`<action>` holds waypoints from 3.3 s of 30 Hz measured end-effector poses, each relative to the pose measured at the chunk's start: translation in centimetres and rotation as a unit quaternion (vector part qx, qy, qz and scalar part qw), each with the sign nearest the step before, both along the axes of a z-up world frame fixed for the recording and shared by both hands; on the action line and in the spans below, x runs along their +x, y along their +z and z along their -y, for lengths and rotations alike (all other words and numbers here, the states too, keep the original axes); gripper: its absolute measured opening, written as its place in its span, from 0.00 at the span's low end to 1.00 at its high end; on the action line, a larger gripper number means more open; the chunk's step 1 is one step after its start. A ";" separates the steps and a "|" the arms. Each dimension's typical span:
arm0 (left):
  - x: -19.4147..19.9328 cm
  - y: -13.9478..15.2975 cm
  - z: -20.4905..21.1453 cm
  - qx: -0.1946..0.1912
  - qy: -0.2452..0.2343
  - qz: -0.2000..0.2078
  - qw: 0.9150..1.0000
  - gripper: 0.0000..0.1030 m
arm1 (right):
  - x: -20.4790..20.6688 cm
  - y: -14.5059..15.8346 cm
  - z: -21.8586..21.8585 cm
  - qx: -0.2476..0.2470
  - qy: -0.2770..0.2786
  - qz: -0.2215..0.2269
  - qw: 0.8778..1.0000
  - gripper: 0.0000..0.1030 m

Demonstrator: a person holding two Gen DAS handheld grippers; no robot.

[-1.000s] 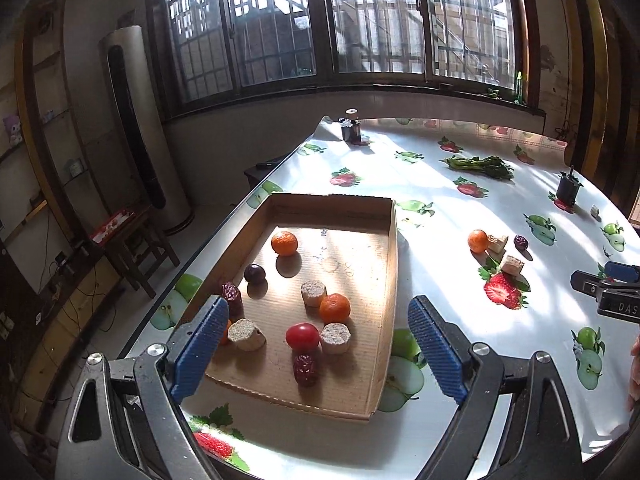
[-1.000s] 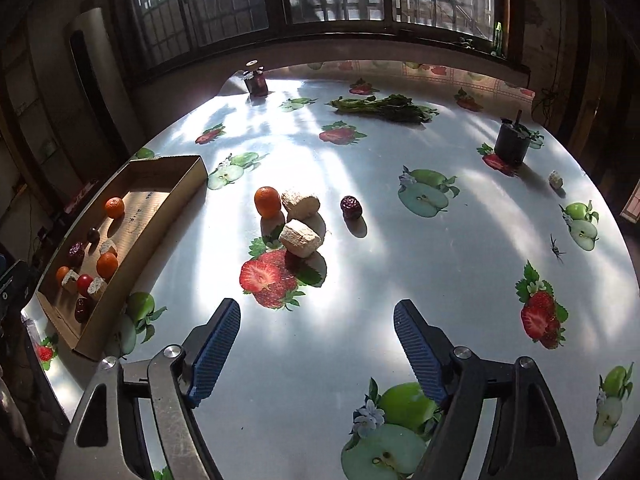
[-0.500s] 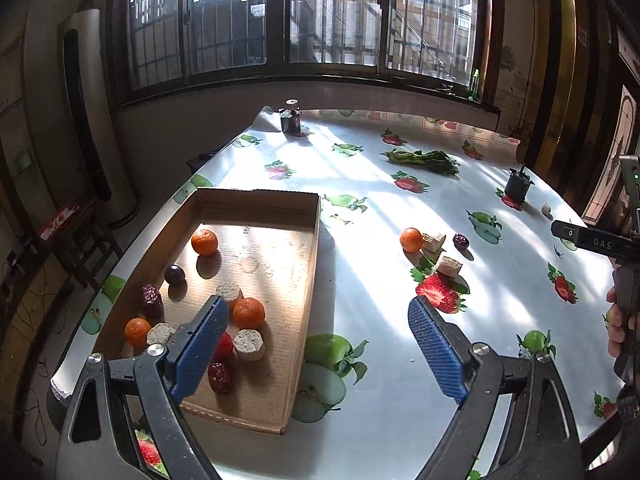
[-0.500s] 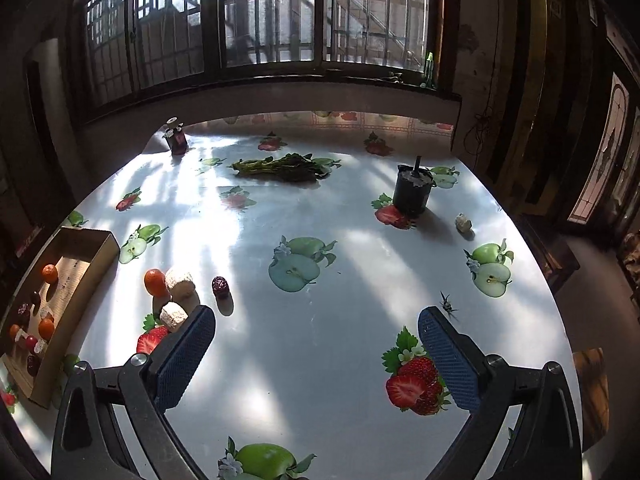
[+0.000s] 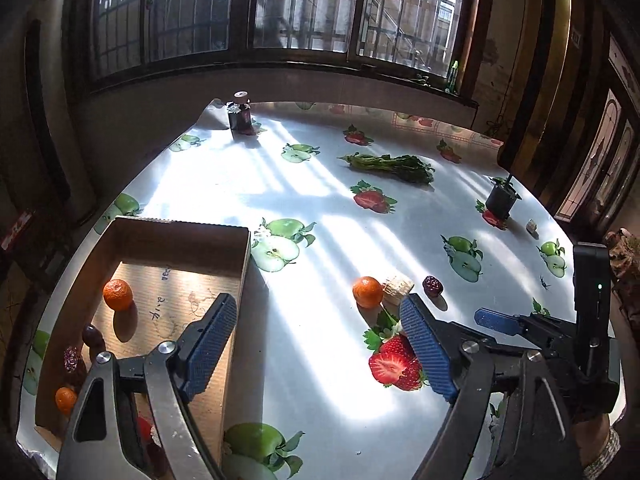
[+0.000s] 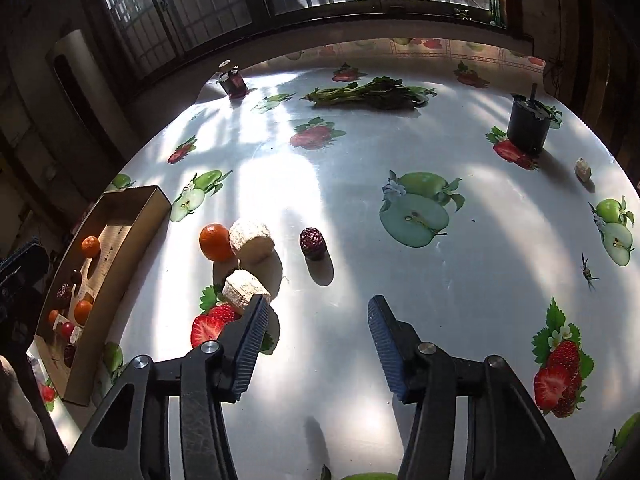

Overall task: Organize fruits
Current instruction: 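Grasp the last mandarin orange with the left tool while the right tool grasps a cake block, then carry the orange with the left tool into the box while the right tool carries the cake there, releasing both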

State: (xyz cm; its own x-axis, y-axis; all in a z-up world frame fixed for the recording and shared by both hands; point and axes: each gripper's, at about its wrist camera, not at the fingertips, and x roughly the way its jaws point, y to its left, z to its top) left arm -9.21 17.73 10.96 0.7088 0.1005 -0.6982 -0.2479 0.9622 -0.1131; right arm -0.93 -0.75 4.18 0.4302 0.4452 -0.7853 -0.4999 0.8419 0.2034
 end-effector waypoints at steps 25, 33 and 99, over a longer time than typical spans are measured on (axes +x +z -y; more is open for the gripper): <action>8.6 -7.9 0.2 -0.091 -0.017 -0.054 0.994 0.64 | 0.8 -2.6 -0.2 -0.003 -0.001 -0.019 1.000 0.38; 9.4 -9.7 0.1 -0.118 -0.038 -0.044 0.991 0.54 | 1.0 -2.7 0.3 0.012 -0.011 -0.024 1.000 0.38; -11.4 -6.3 -19.1 -0.039 0.157 -0.031 0.986 0.45 | -7.8 -1.2 -27.0 -0.007 0.166 -0.038 0.985 0.39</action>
State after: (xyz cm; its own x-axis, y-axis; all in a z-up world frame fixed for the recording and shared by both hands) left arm -20.58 36.87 4.64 0.6079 0.2521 -0.7530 -0.5403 0.8262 -0.1595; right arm -8.78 26.29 2.99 0.2025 0.5400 -0.8169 -0.7327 0.6370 0.2395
